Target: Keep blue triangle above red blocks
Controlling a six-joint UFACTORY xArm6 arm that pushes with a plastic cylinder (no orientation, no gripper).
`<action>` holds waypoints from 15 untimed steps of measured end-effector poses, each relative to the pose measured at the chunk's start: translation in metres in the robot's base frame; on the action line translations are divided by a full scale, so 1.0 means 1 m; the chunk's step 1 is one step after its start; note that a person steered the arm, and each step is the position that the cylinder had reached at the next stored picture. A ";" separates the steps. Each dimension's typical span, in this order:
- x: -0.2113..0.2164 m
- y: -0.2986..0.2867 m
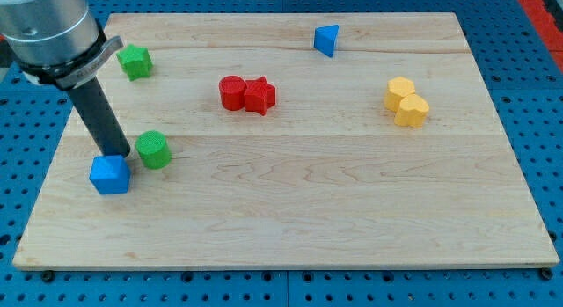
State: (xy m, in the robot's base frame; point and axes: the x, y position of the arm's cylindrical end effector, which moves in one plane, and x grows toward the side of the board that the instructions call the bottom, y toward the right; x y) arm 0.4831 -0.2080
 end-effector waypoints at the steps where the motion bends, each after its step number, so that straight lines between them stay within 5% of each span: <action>1: 0.028 0.022; 2: 0.060 0.020; 4: 0.046 0.170; 5: -0.026 0.267; 7: -0.166 0.293; 8: -0.218 0.377; 9: -0.263 0.379; 10: -0.248 0.273; 11: -0.190 0.235; 13: -0.148 0.297; 15: -0.178 0.235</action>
State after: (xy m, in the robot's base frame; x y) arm 0.3052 0.0271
